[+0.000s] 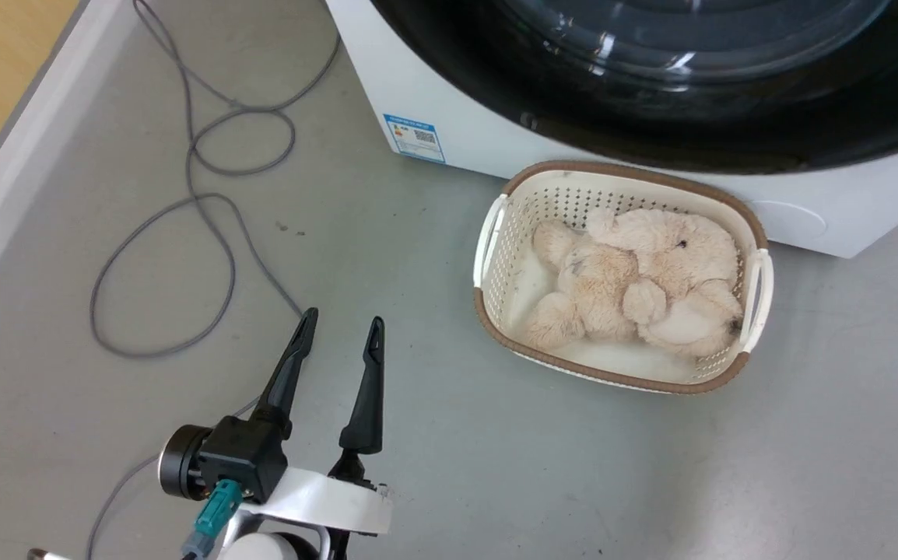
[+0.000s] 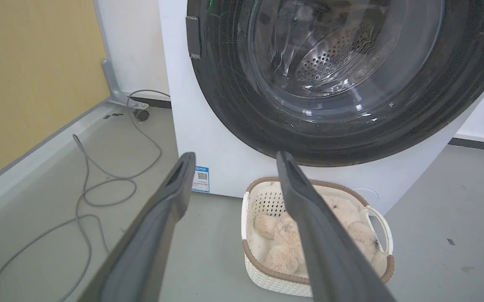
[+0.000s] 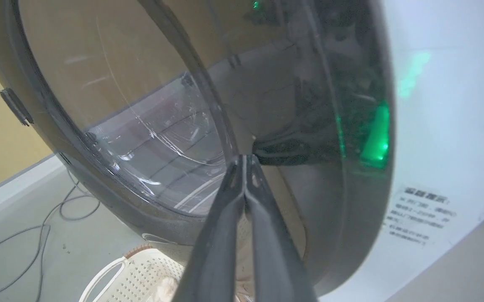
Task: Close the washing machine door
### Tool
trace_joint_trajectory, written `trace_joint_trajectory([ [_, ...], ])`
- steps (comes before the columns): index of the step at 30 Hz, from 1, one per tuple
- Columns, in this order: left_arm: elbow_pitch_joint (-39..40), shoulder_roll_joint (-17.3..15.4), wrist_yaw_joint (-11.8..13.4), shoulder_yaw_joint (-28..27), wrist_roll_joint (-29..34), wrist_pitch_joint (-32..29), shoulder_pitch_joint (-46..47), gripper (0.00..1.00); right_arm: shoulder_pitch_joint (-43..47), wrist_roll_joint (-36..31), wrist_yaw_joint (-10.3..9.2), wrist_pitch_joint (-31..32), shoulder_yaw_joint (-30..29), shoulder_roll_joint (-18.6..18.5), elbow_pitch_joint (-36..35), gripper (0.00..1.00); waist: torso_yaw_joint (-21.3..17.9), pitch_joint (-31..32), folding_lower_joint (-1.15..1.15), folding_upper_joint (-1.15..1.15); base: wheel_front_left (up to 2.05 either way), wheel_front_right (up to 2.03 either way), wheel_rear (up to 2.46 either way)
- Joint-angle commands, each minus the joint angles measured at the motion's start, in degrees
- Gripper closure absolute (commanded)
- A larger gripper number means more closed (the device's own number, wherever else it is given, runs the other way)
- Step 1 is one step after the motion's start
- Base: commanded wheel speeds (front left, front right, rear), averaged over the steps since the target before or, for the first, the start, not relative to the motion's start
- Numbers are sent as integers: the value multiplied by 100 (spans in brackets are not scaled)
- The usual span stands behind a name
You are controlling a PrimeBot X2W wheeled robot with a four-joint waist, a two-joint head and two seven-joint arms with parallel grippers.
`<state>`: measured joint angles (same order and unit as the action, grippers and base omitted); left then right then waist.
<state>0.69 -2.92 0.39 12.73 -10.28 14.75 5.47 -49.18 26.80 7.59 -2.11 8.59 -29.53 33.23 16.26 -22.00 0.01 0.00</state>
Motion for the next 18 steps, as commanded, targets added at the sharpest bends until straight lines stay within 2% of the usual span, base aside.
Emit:
trace_joint_trajectory([
  [1,3,3,31,24,-28,25,95,0,-215,-6,-10,-19,-66,-85,158,100,35,-31,-1,0,0,0,0],
  [10,-24,4,86,43,-54,25,120,0,-686,-8,-10,-211,-267,-44,922,100,73,-22,-1,0,0,0,0],
  [18,-98,4,57,-88,5,25,27,0,-169,143,-10,-711,199,136,902,100,-202,471,-1,0,0,0,0],
])
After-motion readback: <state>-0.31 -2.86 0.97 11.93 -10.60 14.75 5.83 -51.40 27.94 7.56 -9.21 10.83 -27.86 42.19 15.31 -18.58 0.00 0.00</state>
